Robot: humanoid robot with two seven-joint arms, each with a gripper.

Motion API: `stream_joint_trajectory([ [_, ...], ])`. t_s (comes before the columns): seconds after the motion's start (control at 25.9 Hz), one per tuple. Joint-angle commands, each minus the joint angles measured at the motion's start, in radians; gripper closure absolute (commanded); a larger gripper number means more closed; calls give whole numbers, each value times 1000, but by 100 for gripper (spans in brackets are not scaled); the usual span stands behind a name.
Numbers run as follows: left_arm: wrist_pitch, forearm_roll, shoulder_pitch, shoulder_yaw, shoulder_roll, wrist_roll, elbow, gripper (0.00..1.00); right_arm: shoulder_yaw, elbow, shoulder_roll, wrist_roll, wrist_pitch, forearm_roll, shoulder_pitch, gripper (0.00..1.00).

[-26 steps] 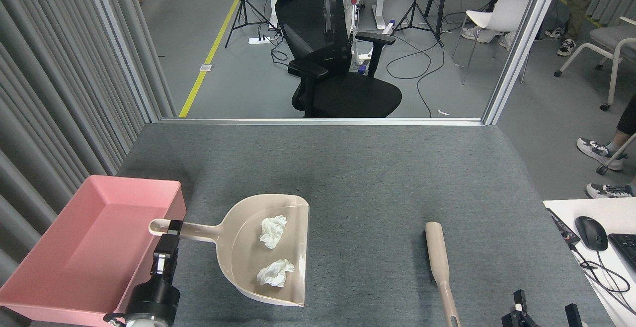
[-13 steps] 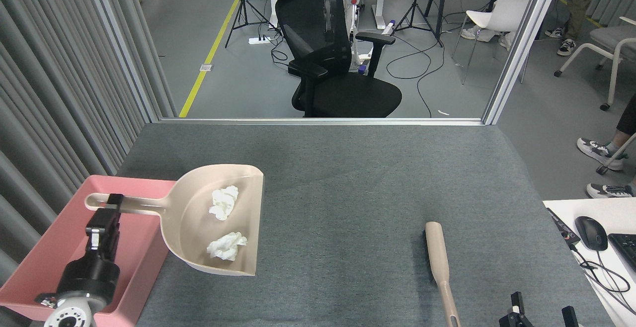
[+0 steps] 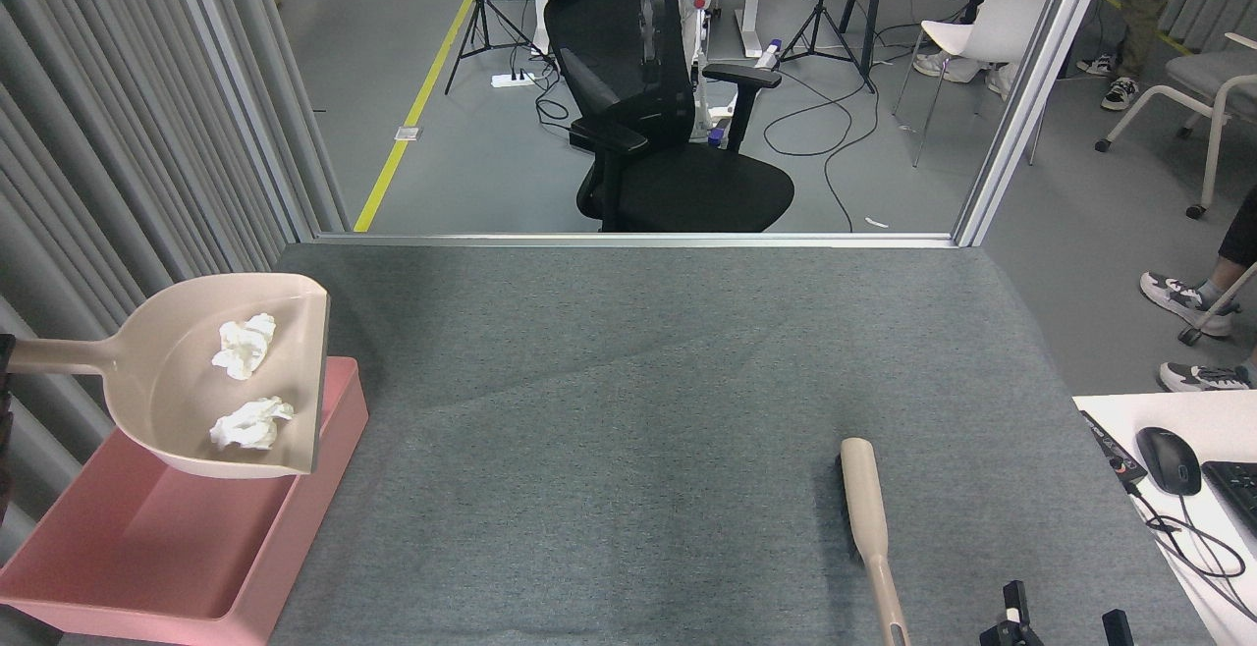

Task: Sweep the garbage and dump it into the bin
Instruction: 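Tilt the dustpan with the left gripper to dump paper into bin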

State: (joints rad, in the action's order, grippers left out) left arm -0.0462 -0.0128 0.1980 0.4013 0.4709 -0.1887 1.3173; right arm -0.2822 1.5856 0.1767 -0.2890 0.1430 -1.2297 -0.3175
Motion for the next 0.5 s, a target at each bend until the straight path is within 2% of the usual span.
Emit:
stream_joint_trajectory([
  [0.0,-93,31,15,7,77,20,-128,83,-2,-10,0,-4,3,1,0,0],
  [0.08,-144,100,14,7,97,34,-144,83,-2,-12,0,-6,3,1,0,0],
  [0.31,-273,373,17,11,98,66,-125,84,-3,-12,0,-6,3,1,0,0],
  [0.46,-322,490,27,28,100,71,-99,84,-5,-12,0,-6,3,3,0,0],
])
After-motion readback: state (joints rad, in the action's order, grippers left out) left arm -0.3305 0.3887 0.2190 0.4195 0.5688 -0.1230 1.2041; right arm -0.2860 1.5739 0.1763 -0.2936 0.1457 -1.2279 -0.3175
